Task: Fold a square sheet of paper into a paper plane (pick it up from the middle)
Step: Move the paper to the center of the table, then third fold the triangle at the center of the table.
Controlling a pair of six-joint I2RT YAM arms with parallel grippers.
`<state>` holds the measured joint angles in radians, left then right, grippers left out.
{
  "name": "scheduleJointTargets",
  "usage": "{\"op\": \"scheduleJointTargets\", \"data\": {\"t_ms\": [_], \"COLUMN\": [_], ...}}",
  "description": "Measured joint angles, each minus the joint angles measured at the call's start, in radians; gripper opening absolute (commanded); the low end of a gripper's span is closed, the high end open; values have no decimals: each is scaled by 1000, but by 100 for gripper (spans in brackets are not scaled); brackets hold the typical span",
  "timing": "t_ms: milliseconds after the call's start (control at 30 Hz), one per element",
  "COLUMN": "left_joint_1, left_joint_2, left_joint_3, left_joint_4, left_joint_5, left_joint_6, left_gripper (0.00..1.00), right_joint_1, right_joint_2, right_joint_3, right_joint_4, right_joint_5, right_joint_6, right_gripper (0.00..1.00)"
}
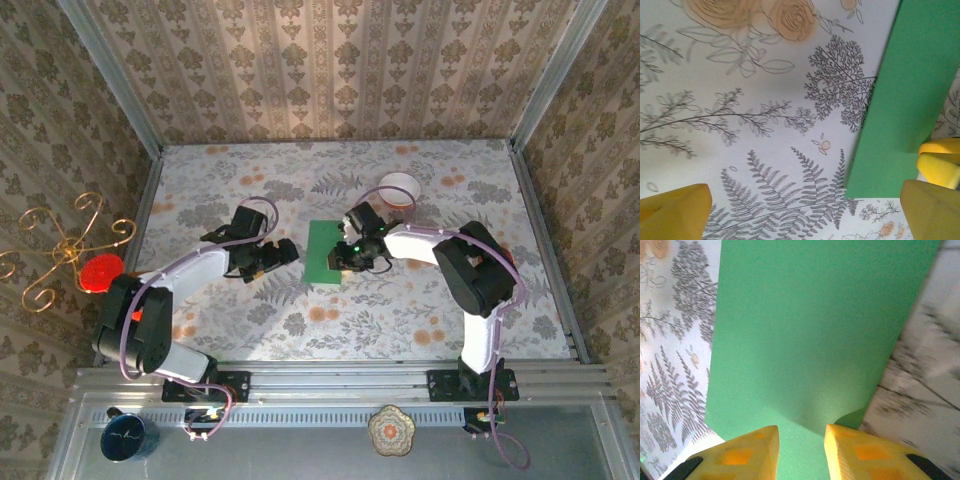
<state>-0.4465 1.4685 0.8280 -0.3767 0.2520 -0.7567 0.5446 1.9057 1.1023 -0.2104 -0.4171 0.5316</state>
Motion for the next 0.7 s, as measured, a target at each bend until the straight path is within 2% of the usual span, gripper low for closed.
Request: {"op": "scheduleJointTargets", "data": {"t_ms": [167, 300, 500, 700], "left_joint_1": [-45, -79, -110, -118], "left_joint_2": [45, 82, 130, 158], "left_joint_3": [2, 4, 5, 5], "left_joint_4": [58, 108, 151, 180], "left_joint_5": [68, 118, 165, 195], "left_joint_6": [-37, -72, -112, -134], "left_gripper": [86, 72, 57, 48], "right_joint_1": [-31, -31, -37, -57], "right_joint_2": [-73, -114, -99, -66], "right_joint_3": [-72, -109, -116, -126], "right_joint_4": [24, 106, 167, 185], "right_joint_5": [-21, -26, -26, -26], "right_joint_6": [29, 105, 177, 206], "right_gripper": [34, 32, 29, 28]}}
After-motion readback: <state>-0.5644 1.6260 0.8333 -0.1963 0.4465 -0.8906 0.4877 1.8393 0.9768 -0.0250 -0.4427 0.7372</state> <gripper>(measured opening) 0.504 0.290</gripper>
